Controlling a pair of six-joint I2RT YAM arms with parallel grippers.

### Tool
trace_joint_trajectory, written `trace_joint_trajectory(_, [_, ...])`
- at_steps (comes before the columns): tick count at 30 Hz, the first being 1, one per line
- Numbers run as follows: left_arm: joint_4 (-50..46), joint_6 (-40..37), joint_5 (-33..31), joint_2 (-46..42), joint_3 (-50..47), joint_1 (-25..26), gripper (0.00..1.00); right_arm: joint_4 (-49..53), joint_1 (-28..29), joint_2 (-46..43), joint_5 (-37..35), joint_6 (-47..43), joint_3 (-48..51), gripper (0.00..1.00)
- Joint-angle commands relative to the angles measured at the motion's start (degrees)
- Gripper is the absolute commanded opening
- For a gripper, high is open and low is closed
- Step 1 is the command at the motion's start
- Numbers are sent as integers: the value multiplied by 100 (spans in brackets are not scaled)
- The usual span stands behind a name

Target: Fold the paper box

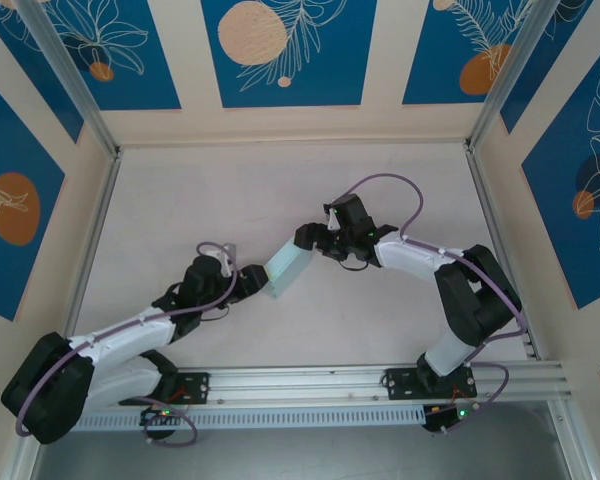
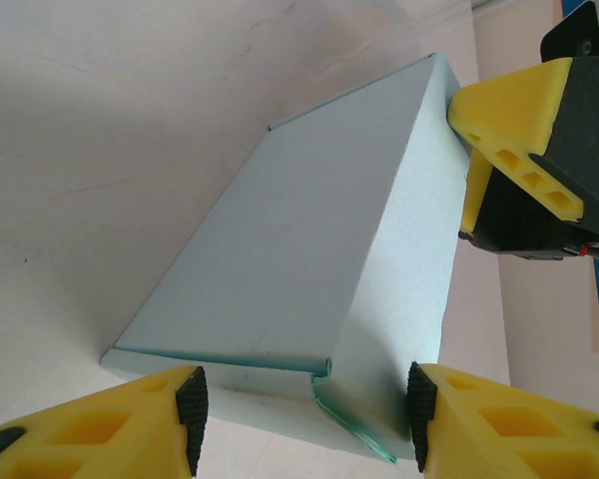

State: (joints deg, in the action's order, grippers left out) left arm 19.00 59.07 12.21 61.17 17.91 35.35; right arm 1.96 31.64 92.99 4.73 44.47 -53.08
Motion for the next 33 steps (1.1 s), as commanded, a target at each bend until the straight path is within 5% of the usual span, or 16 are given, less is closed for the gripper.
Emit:
trace_joint_trajectory(1, [-76,140,168,-92,-305,-64,52,579,27,322,-328,17,201,78])
trace_joint_trajectory(10, [-542,-65,34,-729,-635,-65,47,560,9,465,-341,105,149,76])
trace_joint_trajectory(18, [-20,-40,165,-475,-576,-64,47,609,68,470,-375,117,137,76])
trace_joint_trajectory(22, [-883,16,-172,-1442,-460,-69,55,625,66,393,-424,115,193,75])
trace_joint_trajectory(26, [-1406,54,-445,-2193,-319,-70,73,587,79,368,-405,97,210,75])
trace_joint_trajectory(33, [-580,21,-261,-1187,-109,-56,74,523,84,311,-403,88,306,75])
